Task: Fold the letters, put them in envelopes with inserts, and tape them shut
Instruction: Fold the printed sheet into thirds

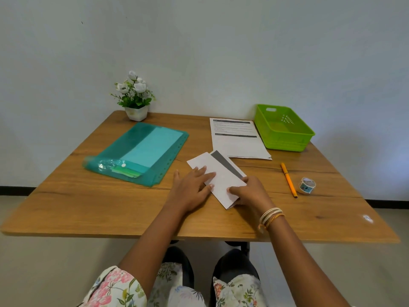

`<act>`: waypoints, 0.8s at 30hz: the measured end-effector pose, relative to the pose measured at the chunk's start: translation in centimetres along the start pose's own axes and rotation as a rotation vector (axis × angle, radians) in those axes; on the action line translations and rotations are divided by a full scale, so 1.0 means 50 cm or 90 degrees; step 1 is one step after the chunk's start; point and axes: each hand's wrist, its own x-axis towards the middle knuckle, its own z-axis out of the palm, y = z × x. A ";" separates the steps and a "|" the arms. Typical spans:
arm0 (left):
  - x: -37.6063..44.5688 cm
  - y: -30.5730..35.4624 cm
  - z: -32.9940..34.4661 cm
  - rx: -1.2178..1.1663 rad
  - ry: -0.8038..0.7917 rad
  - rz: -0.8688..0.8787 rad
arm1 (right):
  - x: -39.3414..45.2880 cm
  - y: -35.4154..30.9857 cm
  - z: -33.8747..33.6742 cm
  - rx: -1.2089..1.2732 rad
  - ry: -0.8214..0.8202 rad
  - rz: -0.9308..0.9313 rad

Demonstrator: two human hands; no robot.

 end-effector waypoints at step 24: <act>0.003 0.003 0.000 -0.011 0.036 -0.076 | -0.036 0.044 0.050 -0.453 0.055 -0.299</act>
